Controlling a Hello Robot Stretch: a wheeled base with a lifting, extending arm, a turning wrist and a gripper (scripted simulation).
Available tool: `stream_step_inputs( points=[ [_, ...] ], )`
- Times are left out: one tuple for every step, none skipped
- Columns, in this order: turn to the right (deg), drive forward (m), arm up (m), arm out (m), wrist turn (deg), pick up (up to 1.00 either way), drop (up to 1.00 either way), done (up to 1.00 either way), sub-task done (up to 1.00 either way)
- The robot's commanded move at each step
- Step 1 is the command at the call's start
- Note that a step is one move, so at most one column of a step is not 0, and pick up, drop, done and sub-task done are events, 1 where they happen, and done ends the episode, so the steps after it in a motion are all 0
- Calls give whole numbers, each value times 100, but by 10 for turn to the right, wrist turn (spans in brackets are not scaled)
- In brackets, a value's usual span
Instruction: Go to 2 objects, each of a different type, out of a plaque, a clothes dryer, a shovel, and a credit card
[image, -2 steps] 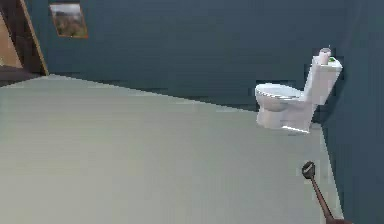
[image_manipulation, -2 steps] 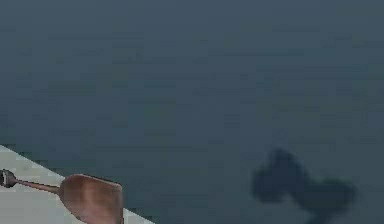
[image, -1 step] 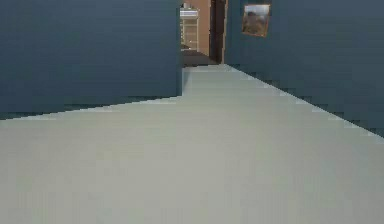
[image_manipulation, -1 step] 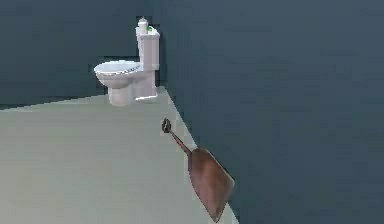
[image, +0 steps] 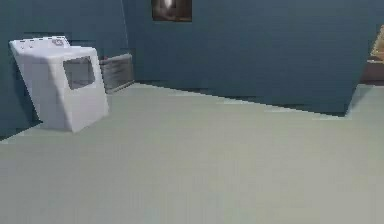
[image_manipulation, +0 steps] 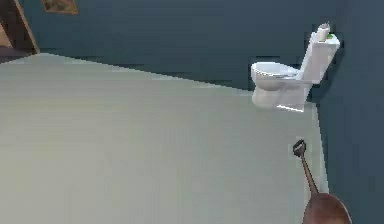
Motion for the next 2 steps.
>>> stream_step_inputs(
  points=[
    [-420, 0, 0, 0, 0, 0, 0, 0, 0],
    [-30, 0, 0, 0, 0, 0, 0, 0, 0]
  ],
)
